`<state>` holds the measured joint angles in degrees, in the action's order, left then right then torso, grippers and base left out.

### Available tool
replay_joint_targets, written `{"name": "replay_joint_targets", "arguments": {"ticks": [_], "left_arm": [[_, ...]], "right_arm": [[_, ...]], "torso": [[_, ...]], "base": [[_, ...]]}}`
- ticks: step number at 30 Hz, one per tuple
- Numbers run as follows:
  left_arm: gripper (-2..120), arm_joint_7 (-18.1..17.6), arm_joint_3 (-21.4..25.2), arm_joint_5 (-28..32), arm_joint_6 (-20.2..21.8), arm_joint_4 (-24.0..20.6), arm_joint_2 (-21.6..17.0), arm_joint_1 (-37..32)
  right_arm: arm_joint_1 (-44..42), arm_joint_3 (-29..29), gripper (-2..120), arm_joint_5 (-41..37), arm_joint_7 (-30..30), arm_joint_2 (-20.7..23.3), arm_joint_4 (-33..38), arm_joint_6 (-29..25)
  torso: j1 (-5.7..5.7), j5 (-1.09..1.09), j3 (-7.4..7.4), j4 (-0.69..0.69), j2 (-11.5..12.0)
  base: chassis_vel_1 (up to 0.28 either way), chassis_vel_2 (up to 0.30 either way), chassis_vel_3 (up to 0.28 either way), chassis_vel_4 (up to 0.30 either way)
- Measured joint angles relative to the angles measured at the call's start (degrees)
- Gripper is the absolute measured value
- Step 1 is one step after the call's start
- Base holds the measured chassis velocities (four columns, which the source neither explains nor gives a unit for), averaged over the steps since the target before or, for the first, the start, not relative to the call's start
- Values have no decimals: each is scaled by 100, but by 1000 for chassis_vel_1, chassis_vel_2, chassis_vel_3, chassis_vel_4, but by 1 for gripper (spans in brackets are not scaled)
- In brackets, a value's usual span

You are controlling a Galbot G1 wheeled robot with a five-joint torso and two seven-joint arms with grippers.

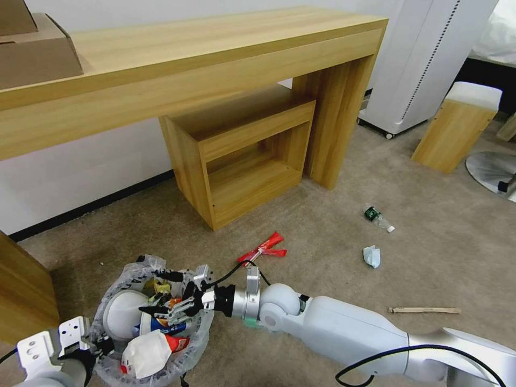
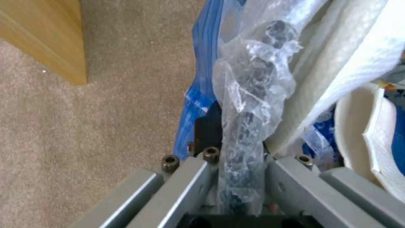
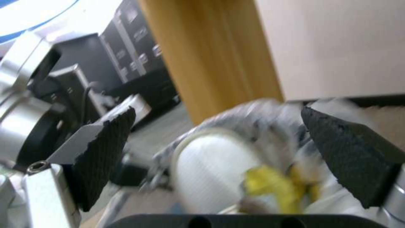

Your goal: Pick up the trash bin and place the garbage on the floor into it.

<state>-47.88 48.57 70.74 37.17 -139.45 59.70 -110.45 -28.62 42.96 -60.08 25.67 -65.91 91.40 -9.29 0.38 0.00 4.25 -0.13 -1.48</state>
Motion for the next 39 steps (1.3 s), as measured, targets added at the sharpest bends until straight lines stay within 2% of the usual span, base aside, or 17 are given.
{"name": "replay_joint_targets", "arguments": {"ticks": [8,10,13,15,17,19,23,25,27,29,32,36,39], "left_arm": [[0,23,-40,-23,8,-9,-1,-5],[0,26,-41,-22,8,-10,-6,-3],[0,31,-59,-4,7,-20,-60,21],[0,31,-64,-4,7,-21,-64,23],[0,35,-101,-4,6,-21,-70,54],[0,35,-110,-5,6,-21,-69,64],[0,59,-158,-44,5,-23,-60,76],[0,63,-159,-51,5,-30,-60,76],[0,79,-158,-62,5,-78,-54,68],[0,81,-158,-64,5,-84,-54,65],[0,165,-156,-215,6,-135,1,10],[0,181,-157,-258,7,-135,15,11],[0,242,-170,-337,9,-148,17,13]], "right_arm": [[-244,-914,100,179,-516,437,311,-1],[-266,-976,100,190,-569,489,343,-1],[-507,-1566,100,267,-827,968,658,-12],[-537,-1622,100,278,-843,1006,685,-12],[-795,-2063,100,350,-919,1214,854,-12],[-890,-2194,100,369,-945,1259,902,-12],[-1429,-2828,100,411,-987,1495,1172,-1],[-1540,-2944,100,440,-1001,1532,1213,2],[-1954,-3427,100,674,-1257,1629,1343,12],[-2016,-3503,100,718,-1326,1640,1359,20],[-2649,-4546,100,1541,-1785,1745,1415,44],[-2880,-4879,100,1740,-1911,1754,1426,53],[-3324,-5414,100,2066,-1923,1666,1367,-30]], "torso": [[0,0,0,-1,0],[0,1,0,0,0],[0,1,0,-1,0],[0,1,0,-2,0],[0,1,0,0,0],[0,1,0,0,0],[0,1,0,0,0],[0,1,0,-1,0],[0,2,0,0,0],[0,1,0,0,0],[0,1,0,1,0],[0,0,0,0,0],[0,1,0,0,0]], "base": [[0,0,0,0],[0,0,0,0],[0,0,0,0],[0,0,0,0],[0,0,0,0],[0,0,0,0],[0,0,0,0],[0,0,0,0],[0,0,0,0],[0,0,0,0],[0,0,0,0],[0,0,0,0],[0,0,0,0]]}}
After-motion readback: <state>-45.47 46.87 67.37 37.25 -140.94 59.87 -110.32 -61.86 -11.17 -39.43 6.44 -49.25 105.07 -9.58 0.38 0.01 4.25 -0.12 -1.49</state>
